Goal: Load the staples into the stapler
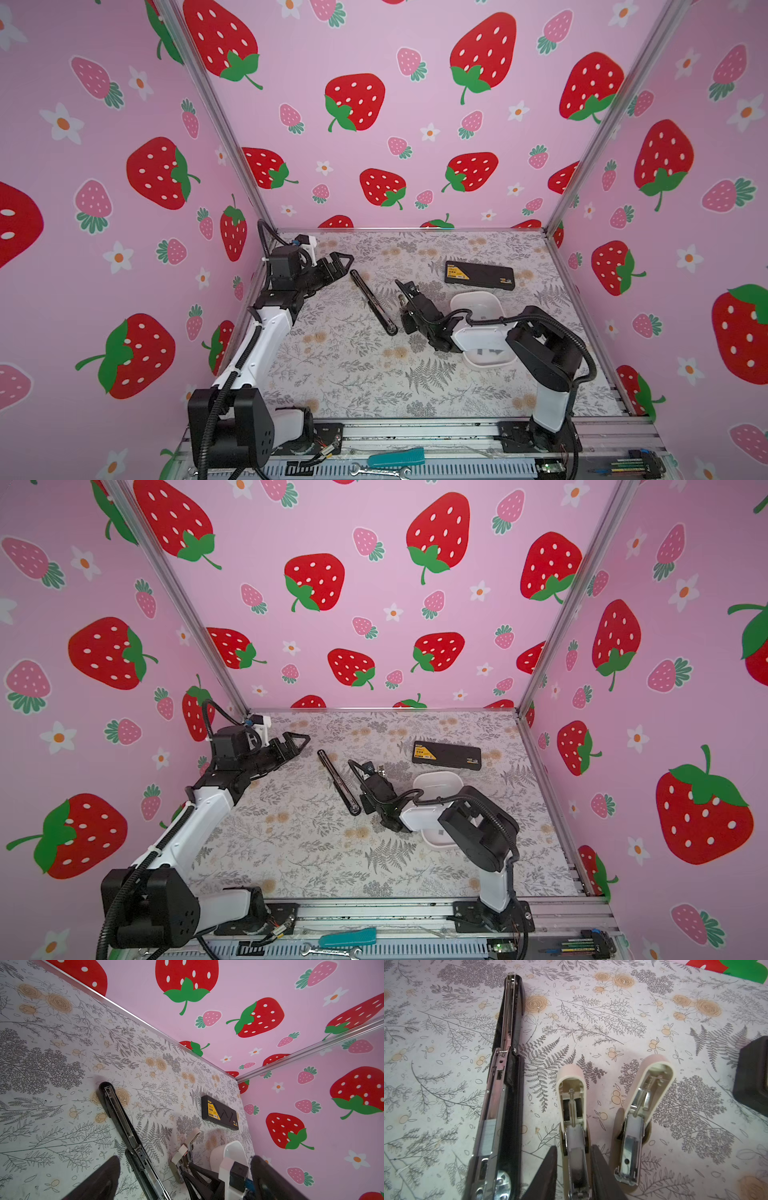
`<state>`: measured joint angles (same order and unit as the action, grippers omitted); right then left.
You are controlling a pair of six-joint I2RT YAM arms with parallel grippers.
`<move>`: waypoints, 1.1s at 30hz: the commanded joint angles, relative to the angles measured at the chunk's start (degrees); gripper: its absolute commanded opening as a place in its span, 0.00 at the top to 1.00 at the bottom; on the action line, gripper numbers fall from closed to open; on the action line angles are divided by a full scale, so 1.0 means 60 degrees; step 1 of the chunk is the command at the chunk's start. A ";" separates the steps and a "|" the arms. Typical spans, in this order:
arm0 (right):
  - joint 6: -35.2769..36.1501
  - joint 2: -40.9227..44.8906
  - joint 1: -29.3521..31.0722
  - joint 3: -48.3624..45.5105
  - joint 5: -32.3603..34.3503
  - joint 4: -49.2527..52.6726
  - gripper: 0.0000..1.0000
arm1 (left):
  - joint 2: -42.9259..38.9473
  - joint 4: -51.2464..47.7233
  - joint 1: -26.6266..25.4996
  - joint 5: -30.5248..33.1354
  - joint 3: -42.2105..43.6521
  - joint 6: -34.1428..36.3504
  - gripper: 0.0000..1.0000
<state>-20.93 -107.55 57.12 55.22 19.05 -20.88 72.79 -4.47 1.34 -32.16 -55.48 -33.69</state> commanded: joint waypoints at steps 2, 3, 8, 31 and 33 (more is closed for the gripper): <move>-0.0030 0.0301 0.0060 -0.0077 0.0238 0.0171 0.72 | 0.0055 0.0160 0.0010 -0.0177 -0.0315 0.0004 0.01; -0.0086 0.0302 0.0060 -0.0078 0.0314 0.0272 0.73 | 0.0055 0.0158 0.0001 -0.0177 -0.0313 0.0005 0.01; -0.0463 0.0386 0.0060 -0.0334 0.0522 0.0785 0.78 | 0.0054 0.0149 -0.0001 -0.0166 -0.0305 0.0023 0.01; 0.0209 0.1399 0.0074 -0.1868 0.0622 0.0473 0.74 | -0.0004 0.0128 0.0007 -0.0162 -0.0302 0.0016 0.01; 0.0045 0.1144 0.0074 -0.1646 0.0604 0.0557 0.74 | -0.0004 0.0125 0.0004 -0.0165 -0.0296 0.0030 0.01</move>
<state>-20.10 -98.67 57.28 43.86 22.11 -17.96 72.79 -4.49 1.34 -32.16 -55.48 -33.69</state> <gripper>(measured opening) 0.257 0.990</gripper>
